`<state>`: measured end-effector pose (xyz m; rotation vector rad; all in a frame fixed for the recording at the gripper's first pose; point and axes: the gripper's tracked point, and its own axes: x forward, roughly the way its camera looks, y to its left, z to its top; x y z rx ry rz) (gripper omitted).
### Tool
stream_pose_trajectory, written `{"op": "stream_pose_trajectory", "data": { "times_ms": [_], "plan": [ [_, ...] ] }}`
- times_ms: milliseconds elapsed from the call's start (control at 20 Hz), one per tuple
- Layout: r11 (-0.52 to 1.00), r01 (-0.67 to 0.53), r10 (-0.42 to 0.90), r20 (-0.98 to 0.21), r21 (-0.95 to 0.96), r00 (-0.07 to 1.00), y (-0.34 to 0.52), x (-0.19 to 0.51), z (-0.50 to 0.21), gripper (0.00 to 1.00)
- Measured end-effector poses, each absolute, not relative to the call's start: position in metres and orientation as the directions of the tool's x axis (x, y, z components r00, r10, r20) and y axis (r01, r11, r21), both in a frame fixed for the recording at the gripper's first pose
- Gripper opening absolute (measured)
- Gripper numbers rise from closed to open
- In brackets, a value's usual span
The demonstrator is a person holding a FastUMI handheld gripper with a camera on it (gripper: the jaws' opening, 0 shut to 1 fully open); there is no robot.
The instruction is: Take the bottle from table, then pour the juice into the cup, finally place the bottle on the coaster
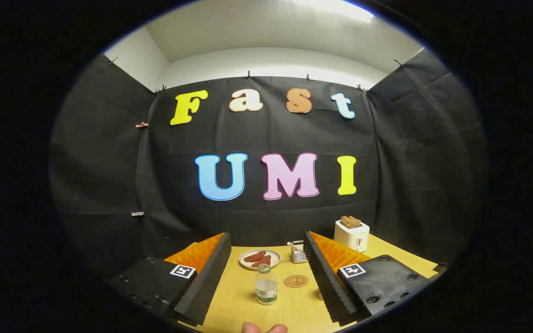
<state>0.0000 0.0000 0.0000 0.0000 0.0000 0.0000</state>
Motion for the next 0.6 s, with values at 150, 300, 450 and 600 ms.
{"op": "stream_pose_trajectory", "data": {
  "times_ms": [150, 300, 450, 600],
  "plan": [
    [1.0, 0.0, 0.0, 0.005, 0.007, 1.0, 0.004, 0.001, 0.001, 0.96],
    [1.0, -0.008, 0.008, 0.006, 0.008, 1.0, 0.013, 0.003, 0.0, 0.96],
    [1.0, -0.023, 0.023, -0.001, 0.0, 1.0, 0.022, 0.005, -0.003, 0.96],
    [0.999, -0.047, 0.047, -0.015, -0.001, 0.999, 0.031, 0.005, -0.008, 0.96]
  ]
}}
